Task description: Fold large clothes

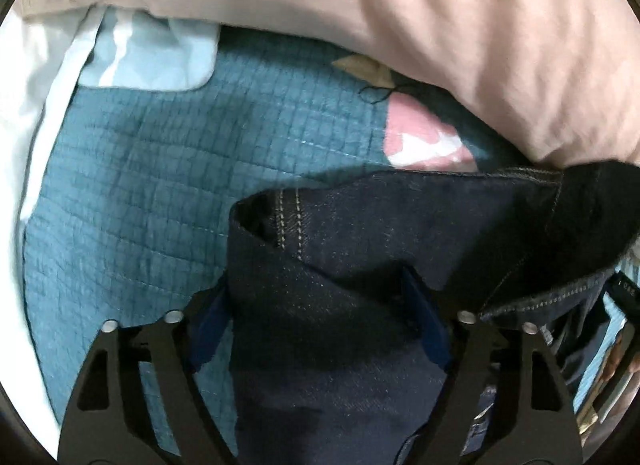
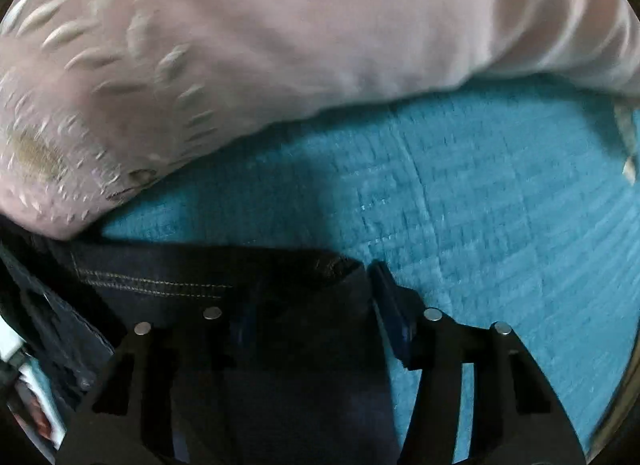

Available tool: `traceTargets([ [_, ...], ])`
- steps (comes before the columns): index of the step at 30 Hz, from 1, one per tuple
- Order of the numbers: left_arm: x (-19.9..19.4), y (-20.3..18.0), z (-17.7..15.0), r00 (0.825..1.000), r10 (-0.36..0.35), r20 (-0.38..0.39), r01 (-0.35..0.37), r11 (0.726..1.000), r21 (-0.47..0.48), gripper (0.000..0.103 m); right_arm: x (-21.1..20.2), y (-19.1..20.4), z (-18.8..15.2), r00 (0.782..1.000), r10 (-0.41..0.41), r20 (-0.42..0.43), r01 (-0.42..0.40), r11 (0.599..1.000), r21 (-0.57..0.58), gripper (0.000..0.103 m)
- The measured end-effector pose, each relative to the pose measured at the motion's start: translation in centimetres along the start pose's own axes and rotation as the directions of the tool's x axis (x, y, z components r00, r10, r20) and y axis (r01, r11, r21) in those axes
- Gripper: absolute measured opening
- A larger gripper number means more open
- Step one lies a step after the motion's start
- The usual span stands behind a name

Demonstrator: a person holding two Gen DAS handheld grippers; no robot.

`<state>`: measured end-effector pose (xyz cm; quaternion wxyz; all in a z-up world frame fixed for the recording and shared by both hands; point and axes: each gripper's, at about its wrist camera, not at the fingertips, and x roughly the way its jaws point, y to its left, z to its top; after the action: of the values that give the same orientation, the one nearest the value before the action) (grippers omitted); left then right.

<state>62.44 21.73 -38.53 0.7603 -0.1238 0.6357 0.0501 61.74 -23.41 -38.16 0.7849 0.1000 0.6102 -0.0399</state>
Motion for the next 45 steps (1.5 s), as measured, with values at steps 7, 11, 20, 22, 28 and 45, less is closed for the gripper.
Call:
traceTargets([
  [7,-3.4,-1.2,-1.7,0.995,0.077,0.06,-0.083,0.991,0.106,0.018,-2.2,0.5,-1.4,0.996,-0.051,0.075,0.055,0.997,-0.055,0.018],
  [11,-4.6,-2.4,-1.8,0.992,0.105,0.071,-0.113,0.986,0.126,0.013,-5.0,0.6,-2.1,0.99,-0.035,0.136,0.043,0.997,-0.06,0.014],
  [20,-9.8,-3.5,-3.4,0.987,0.107,0.118,-0.122,0.984,0.131,0.013,-11.2,1.3,-4.4,0.983,-0.012,0.185,0.025,0.998,-0.064,0.013],
  [22,-10.7,-3.9,-3.8,0.986,0.107,0.126,-0.125,0.982,0.141,0.013,-12.4,1.2,-4.7,0.979,-0.017,0.201,0.032,0.997,-0.071,0.013],
  [28,-13.2,-4.8,-5.6,0.986,0.095,0.139,-0.115,0.983,0.144,0.013,-13.8,2.0,-5.1,0.972,-0.03,0.235,0.049,0.996,-0.074,0.012],
  [45,-19.9,-2.8,-16.4,0.979,0.034,0.203,-0.074,0.978,0.194,0.013,-23.7,-0.4,-13.9,0.95,0.018,0.313,0.012,0.995,-0.095,0.011],
])
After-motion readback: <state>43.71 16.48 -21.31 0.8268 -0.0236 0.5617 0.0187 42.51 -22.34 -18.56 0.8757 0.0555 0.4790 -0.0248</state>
